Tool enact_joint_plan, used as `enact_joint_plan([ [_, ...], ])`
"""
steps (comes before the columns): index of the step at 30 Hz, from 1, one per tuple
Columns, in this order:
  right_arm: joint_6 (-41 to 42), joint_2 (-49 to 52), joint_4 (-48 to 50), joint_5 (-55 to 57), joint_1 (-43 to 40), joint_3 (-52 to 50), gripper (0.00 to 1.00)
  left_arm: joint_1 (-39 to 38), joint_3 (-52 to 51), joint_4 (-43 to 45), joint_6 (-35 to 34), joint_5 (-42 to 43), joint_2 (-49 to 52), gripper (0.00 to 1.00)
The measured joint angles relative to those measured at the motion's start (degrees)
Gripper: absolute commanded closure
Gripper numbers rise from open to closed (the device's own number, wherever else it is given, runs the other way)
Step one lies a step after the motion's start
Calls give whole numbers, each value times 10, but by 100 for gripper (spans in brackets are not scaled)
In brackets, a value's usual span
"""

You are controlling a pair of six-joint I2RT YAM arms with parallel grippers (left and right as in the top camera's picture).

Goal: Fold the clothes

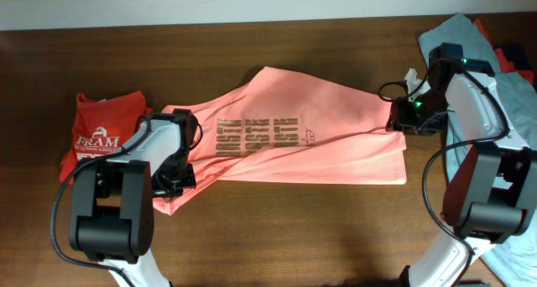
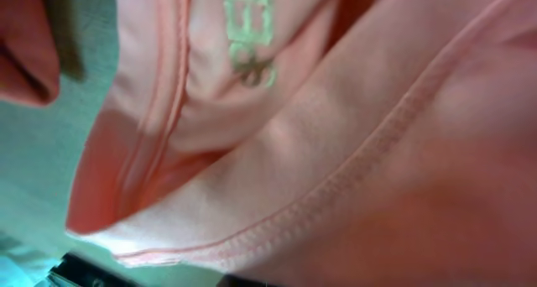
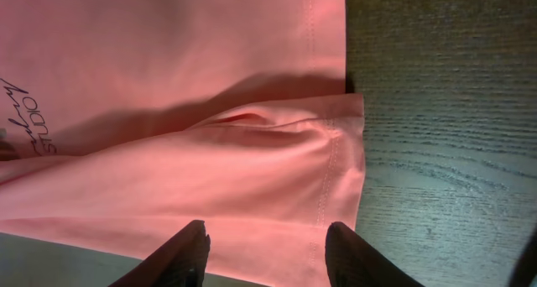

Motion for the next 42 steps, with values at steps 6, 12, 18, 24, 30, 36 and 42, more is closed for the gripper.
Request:
enact_joint_plan([
  [6, 0, 0, 0, 0, 0, 0, 50, 0, 32, -48, 0, -13, -49, 100],
  [12, 0, 0, 0, 0, 0, 0, 50, 3, 63, -42, 1, -17, -160, 100],
  [18, 0, 0, 0, 0, 0, 0, 49, 19, 63, -5, 2, -17, -174, 100],
  [24, 0, 0, 0, 0, 0, 0, 50, 43, 63, 68, 3, -17, -174, 100],
  [30, 0, 0, 0, 0, 0, 0, 49, 54, 63, 136, 4, -18, -163, 90],
  [36, 0, 0, 0, 0, 0, 0, 50, 54, 63, 181, 5, -21, -141, 86],
  [42, 0, 0, 0, 0, 0, 0, 50, 54, 63, 213, 5, -43, -115, 87],
])
